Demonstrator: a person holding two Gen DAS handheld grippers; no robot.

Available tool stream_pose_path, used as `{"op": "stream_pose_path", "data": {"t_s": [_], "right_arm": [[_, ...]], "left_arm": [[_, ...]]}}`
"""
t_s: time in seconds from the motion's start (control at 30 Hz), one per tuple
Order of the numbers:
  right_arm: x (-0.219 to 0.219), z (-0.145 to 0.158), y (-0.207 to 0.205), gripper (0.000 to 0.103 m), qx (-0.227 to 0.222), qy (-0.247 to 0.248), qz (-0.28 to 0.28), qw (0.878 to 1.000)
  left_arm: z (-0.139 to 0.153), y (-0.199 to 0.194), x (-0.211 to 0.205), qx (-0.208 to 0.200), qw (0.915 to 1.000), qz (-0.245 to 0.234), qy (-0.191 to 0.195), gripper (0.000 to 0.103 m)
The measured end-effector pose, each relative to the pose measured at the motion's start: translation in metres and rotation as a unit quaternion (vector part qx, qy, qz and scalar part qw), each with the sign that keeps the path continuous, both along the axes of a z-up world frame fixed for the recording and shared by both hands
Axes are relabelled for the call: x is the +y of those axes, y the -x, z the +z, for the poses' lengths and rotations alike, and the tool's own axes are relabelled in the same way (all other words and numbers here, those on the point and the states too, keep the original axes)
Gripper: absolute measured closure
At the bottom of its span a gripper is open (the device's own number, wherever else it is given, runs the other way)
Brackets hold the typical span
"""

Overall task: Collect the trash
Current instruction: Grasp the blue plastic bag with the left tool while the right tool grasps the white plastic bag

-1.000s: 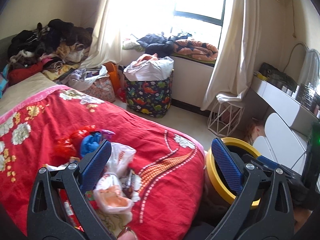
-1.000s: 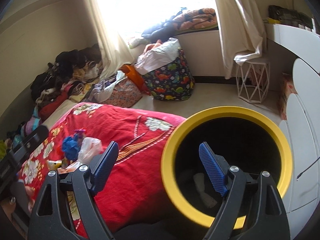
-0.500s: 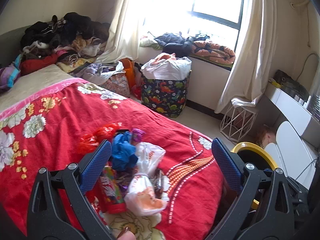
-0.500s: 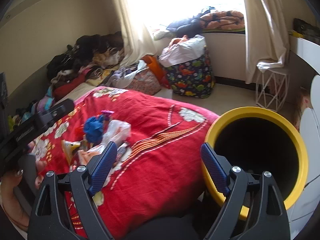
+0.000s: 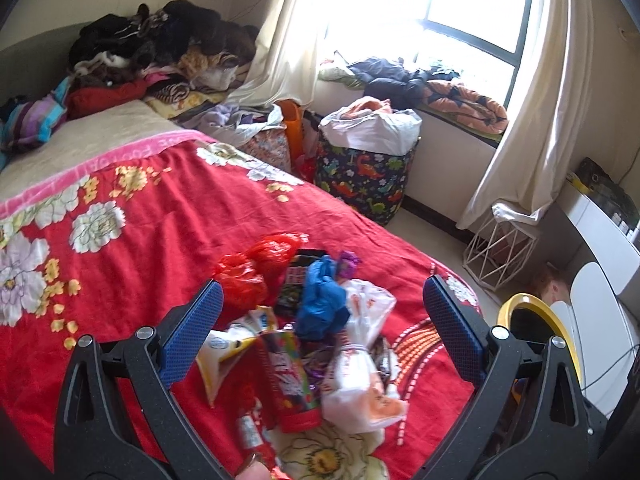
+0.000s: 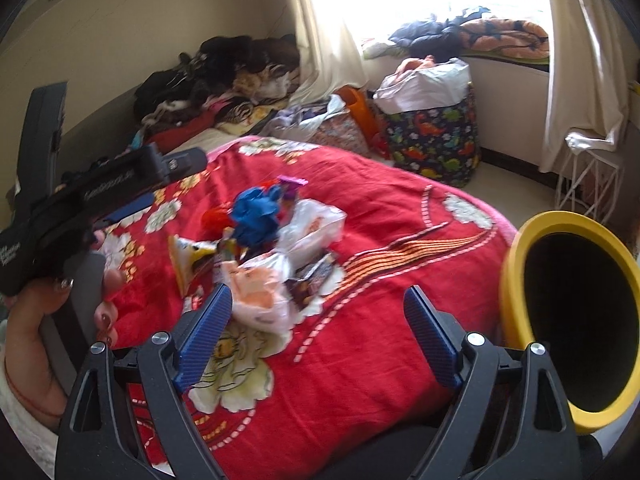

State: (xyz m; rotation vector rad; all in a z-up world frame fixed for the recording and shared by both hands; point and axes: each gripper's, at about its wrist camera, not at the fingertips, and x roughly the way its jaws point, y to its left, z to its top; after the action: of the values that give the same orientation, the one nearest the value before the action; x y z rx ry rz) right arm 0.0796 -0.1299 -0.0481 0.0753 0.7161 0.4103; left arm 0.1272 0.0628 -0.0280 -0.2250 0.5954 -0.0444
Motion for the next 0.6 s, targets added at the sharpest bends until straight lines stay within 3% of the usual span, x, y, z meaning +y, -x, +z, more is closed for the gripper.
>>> {"op": "stream_pose_path", "data": {"t_s": [0.17,0.33,0.6], "right_arm": [[0.020,-0.011,-0.005,0.018,0.016,0.003,0.022,1.000],[0.034,-0.023,-0.016,0.018,0.037,0.002,0.028,0.999],[0.055,-0.041,-0.034,0.018,0.057,0.014,0.020,0.998]], "left_arm": [[-0.007,-0.011,0.016,0.016,0.9998,0.005,0.010,0.021],[-0.015,-0.025,0.023,0.040,0.9989,-0.007,0.023,0.039],[-0.031,-0.049,0.020,0.079,0.9957,-0.036,0.033,0.044]]}}
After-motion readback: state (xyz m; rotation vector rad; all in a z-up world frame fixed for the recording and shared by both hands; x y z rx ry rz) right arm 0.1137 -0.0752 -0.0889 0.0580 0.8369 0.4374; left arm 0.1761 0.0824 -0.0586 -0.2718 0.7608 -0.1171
